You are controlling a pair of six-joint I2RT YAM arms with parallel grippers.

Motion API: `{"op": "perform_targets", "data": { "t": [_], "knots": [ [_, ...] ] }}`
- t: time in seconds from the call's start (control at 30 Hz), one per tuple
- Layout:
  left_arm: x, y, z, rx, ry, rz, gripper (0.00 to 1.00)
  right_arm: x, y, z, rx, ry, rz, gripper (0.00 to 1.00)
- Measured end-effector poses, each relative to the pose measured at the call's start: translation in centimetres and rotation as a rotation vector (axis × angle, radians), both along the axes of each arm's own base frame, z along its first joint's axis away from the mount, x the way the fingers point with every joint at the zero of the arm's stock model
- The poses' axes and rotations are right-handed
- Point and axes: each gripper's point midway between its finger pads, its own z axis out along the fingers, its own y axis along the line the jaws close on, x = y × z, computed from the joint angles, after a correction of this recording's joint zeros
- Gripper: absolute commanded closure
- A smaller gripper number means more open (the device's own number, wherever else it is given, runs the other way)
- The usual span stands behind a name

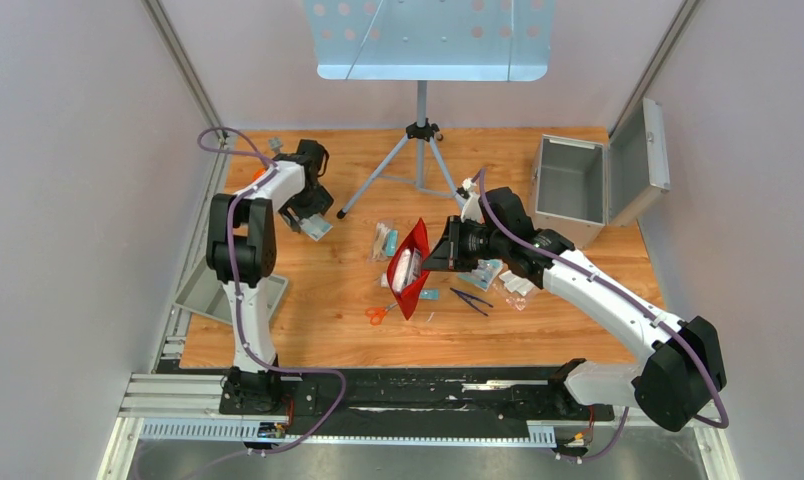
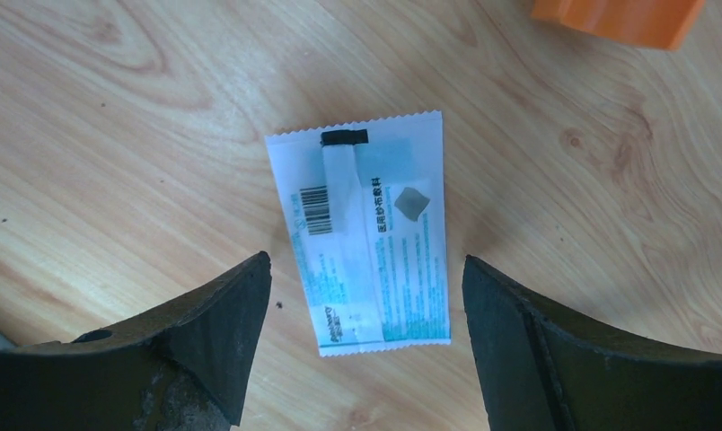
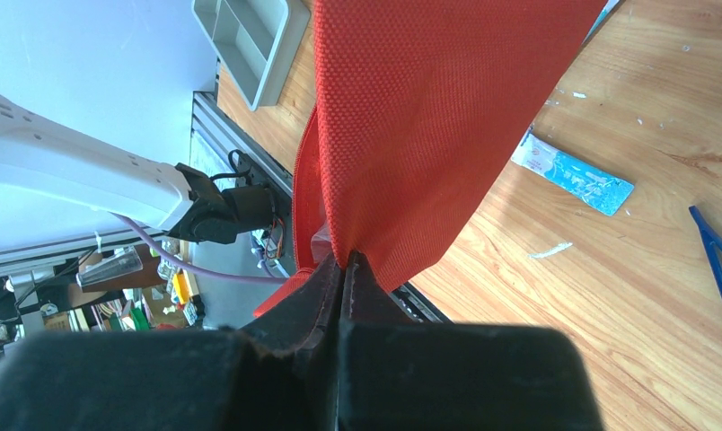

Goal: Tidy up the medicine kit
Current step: Pick up the medical item at the center of the board.

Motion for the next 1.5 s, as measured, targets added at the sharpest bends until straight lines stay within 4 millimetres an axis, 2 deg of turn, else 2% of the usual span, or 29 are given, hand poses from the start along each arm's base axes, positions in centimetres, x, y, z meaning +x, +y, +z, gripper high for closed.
{"op": "perform_targets", "data": {
  "t": [0.1,0.23,0.47,0.63,0.7,0.87,1.03,1.23,1.33,1.43,1.5],
  "knots": [
    [0.1,-0.3,-1.0,0.005,0.023,0.004,0.14,0.0,0.0,0.0,0.0,-0.001,0.0,1.0],
    [0.6,-0.7,-0.8,0.017,0.028,0.003,0.18,0.0,0.0,0.0,0.0,0.0,0.0,1.0],
    [0.4,-0.7,-0.9,0.025,0.032,0.012,0.49,0.0,0.0,0.1,0.001,-0.002,-0.001,1.0],
    [0.4,-0.8,-1.0,0.024,0.031,0.006,0.64,0.0,0.0,0.1,0.002,-0.004,-0.001,1.0],
    [0.2,-0.8,-1.0,0.022,0.03,0.002,0.66,0.0,0.0,0.1,0.002,-0.004,-0.001,1.0],
    [-1.9,-0.8,-1.0,0.01,0.06,-0.031,0.68,0.0,0.0,0.1,0.002,-0.004,-0.001,1.0],
    [-4.3,-1.6,-0.5,-0.008,0.089,-0.138,0.66,0.0,0.0,0.1,0.002,-0.004,-0.001,1.0],
    [-7.6,-5.7,1.1,-0.04,0.068,-0.404,0.65,0.0,0.0,0.1,0.002,-0.004,-0.001,1.0],
    [-10.3,-7.8,1.8,-0.109,0.054,-0.519,0.64,0.0,0.0,0.1,0.002,-0.003,-0.001,1.0],
    [-11.8,-8.9,4.0,-0.185,0.007,-0.592,0.62,0.0,0.0,0.1,0.002,-0.002,-0.001,1.0],
    [-11.9,-9.9,6.8,-0.238,-0.076,-0.649,0.61,0.0,0.0,0.0,0.0,0.0,0.0,1.0]
  ]
}}
